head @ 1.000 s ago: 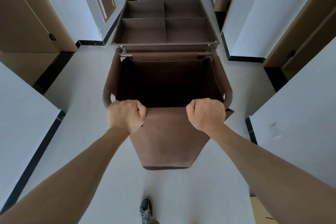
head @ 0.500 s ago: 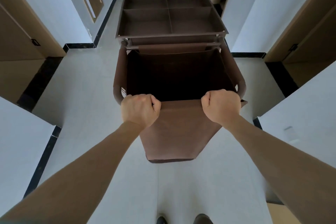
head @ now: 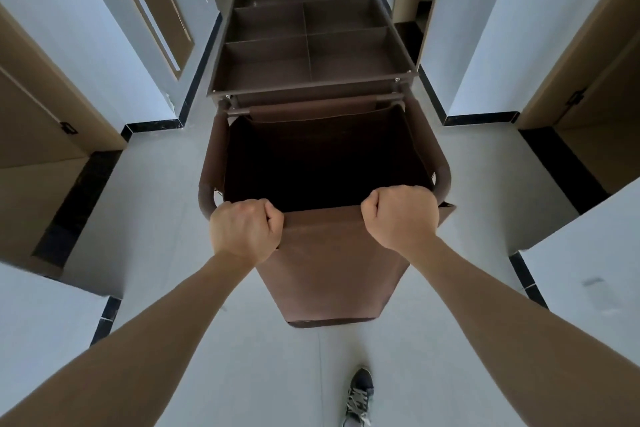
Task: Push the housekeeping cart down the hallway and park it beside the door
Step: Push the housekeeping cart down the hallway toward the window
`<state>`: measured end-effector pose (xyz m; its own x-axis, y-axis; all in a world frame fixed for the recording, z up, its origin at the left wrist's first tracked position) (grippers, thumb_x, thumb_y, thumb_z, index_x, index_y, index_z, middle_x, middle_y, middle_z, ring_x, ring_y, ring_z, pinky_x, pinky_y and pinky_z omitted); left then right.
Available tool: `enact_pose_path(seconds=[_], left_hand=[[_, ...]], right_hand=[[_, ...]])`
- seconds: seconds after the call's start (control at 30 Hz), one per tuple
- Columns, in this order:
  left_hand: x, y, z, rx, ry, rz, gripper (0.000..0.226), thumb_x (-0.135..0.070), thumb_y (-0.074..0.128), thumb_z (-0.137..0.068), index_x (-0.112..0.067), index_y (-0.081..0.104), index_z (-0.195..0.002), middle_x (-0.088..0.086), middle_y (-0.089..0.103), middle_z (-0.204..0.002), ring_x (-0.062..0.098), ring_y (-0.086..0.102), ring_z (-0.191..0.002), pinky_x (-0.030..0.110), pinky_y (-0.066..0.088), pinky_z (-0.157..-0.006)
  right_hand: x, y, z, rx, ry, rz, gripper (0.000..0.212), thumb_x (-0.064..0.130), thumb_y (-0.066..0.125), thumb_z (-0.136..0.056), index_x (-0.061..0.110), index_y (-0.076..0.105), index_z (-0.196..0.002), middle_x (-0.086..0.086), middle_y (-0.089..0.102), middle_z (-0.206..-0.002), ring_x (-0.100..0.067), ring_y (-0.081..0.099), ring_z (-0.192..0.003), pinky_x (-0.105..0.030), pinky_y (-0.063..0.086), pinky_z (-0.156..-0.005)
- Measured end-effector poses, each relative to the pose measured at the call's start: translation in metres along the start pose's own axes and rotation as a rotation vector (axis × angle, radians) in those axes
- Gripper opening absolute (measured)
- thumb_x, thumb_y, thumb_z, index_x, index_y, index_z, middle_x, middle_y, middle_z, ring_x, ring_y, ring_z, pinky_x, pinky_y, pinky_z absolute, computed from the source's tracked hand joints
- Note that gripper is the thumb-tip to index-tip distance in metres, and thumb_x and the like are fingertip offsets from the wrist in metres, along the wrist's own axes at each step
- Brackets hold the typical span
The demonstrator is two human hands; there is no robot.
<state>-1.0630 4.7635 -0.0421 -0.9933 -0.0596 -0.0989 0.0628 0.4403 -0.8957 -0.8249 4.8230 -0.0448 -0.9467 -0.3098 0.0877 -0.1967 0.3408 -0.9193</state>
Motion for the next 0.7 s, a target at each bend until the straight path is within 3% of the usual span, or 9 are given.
enact_pose_path(seconds=[0.27,0.5,0.57,0.63,0.7], left_hand=[[0.035,0.03,-0.082,0.004,-0.01,-0.034,0.048,-0.021,0.033,-0.089,-0.012,0.043,-0.043,0.003,0.046,-0.038,0.03,0.041,-0.035,0.028,0.027,-0.05],[0.081,0.095,-0.168,0.385,-0.173,-0.115,0.052,-0.033,0.028,-0.099,-0.016,0.055,-0.059,0.002,0.057,-0.062,0.027,0.059,-0.067,0.034,0.038,-0.059],[0.084,0.111,-0.188,0.433,-0.104,-0.189,0.05,-0.03,0.024,-0.101,-0.01,0.063,-0.076,0.001,0.063,-0.072,0.026,0.056,-0.068,0.033,0.036,-0.056],[0.086,0.124,-0.206,0.475,-0.041,-0.243,0.051,-0.029,0.021,-0.102,-0.009,0.066,-0.091,0.0,0.062,-0.073,0.024,0.051,-0.062,0.033,0.038,-0.053],[0.095,0.133,-0.228,0.503,-0.048,-0.217,0.059,-0.037,0.016,-0.102,-0.011,0.064,-0.079,0.001,0.062,-0.067,0.02,0.048,-0.055,0.036,0.044,-0.058]], right_hand=[[0.015,0.038,-0.086,0.062,0.004,-0.024,0.054,0.037,0.024,-0.093,0.023,0.03,-0.041,0.006,0.029,-0.035,-0.012,0.025,-0.031,-0.021,0.014,-0.045],[0.027,0.082,-0.166,0.233,-0.006,-0.122,0.064,0.043,0.027,-0.1,0.018,0.054,-0.047,0.003,0.049,-0.041,-0.016,0.051,-0.039,-0.023,0.042,-0.044],[0.031,0.098,-0.189,0.299,-0.036,-0.143,0.071,0.052,0.023,-0.101,0.018,0.058,-0.05,0.003,0.053,-0.044,-0.016,0.055,-0.042,-0.026,0.047,-0.047],[0.034,0.111,-0.209,0.347,-0.077,-0.143,0.08,0.068,0.017,-0.098,0.018,0.059,-0.051,0.003,0.055,-0.045,-0.015,0.056,-0.043,-0.026,0.041,-0.046],[0.038,0.124,-0.229,0.38,-0.138,-0.131,0.085,0.084,0.012,-0.089,0.021,0.059,-0.055,0.006,0.057,-0.048,-0.011,0.056,-0.047,-0.025,0.038,-0.049]])
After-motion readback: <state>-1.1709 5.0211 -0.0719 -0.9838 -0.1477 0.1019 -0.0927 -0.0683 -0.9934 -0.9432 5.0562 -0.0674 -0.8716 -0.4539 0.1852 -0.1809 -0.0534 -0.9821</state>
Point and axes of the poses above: each hand's wrist, its own z-axis away from the middle knuckle, its own y-axis out of the palm, x = y × z, the point moved 10 cm from there along -z, towards the middle knuckle
